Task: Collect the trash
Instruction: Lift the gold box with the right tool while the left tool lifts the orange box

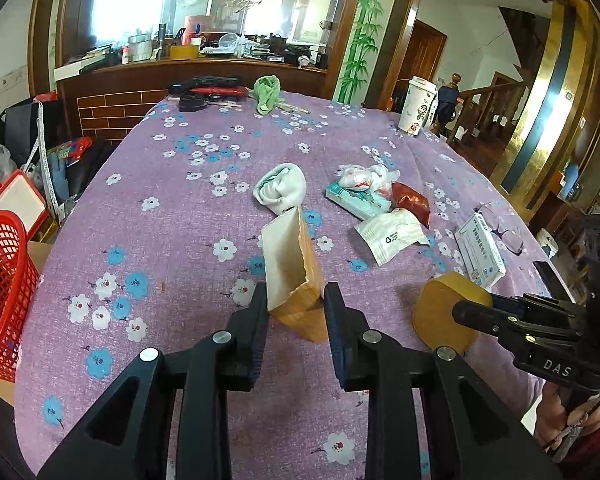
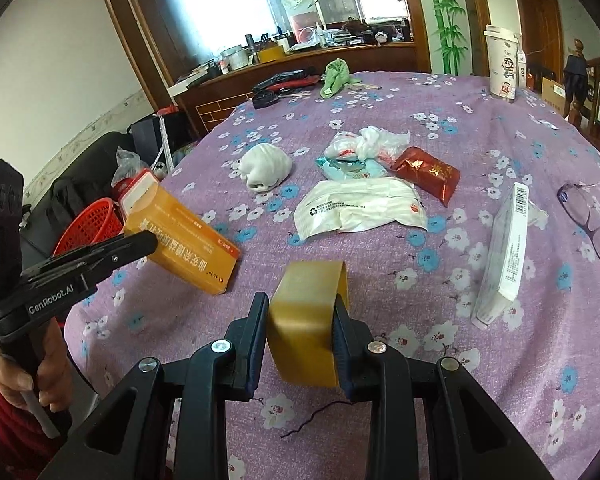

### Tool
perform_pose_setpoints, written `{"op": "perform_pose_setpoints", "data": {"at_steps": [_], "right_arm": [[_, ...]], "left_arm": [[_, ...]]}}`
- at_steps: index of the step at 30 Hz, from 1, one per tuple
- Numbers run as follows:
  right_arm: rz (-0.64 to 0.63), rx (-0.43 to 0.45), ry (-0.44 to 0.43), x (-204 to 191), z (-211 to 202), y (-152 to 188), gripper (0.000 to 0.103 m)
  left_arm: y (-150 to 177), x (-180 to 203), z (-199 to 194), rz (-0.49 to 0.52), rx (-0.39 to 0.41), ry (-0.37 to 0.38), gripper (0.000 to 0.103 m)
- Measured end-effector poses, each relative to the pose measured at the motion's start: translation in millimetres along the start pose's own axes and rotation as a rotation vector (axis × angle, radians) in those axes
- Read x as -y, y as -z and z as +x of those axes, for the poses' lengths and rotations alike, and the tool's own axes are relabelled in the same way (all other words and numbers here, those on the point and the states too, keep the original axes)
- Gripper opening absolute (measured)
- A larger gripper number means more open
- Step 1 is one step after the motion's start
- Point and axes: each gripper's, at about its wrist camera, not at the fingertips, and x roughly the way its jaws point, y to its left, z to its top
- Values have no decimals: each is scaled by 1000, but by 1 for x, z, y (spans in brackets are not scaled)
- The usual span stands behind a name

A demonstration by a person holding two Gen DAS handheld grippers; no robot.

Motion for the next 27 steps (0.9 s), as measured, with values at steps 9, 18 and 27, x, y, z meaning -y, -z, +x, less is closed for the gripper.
{"op": "perform_pose_setpoints", "data": {"at_steps": [9, 18, 27], "right_arm": [[-1, -14, 30, 3, 5, 6, 32], [9, 4, 23, 7, 1, 8, 31], [10, 58, 16, 3, -11, 1, 30]], "left_arm": [[-4, -3, 18, -36, -19, -9, 30], [-5, 9, 29, -22, -6, -5, 22], [-7, 12, 5, -1, 53, -12, 22]]}}
